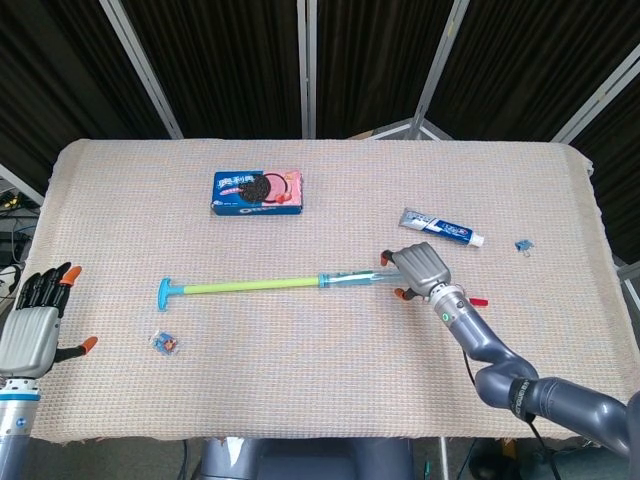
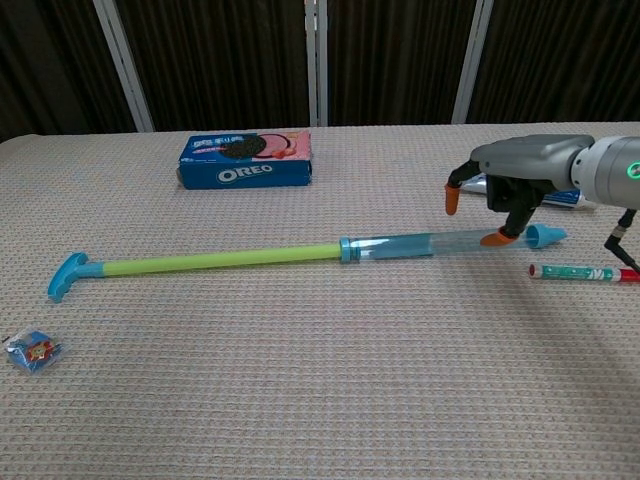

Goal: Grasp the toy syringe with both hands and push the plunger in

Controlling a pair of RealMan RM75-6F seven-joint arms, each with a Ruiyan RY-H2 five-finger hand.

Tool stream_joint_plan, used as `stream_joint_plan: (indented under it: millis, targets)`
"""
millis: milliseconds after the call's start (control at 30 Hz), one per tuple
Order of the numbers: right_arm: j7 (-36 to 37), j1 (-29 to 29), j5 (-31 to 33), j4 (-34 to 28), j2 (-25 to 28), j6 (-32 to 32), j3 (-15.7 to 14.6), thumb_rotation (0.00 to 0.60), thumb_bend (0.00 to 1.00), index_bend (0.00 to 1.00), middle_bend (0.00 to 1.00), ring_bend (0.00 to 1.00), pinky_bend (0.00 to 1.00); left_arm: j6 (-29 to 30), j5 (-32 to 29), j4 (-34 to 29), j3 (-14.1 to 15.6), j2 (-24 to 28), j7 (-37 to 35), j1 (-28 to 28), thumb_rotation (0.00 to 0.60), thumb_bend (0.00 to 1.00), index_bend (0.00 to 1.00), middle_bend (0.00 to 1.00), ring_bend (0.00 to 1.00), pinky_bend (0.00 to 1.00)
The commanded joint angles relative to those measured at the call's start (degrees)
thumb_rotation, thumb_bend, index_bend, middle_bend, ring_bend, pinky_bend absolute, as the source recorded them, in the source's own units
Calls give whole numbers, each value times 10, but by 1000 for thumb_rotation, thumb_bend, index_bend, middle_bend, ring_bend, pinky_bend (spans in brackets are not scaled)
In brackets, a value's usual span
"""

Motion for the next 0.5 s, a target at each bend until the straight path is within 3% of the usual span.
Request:
stream_joint_plan:
  millis: [33,500]
  targets:
    - [-14,9,10,23,-16,5,-7,600,232,401,1000,1000,1000,0,0,0,1,-1,2,-1,600,0,0,0,0,0]
    - [-35,20,32,85,-50,13,-29,600,247,431,1000,1000,1000,-8,-7,1,4,-4,7,-5,600,0,0,0,0,0]
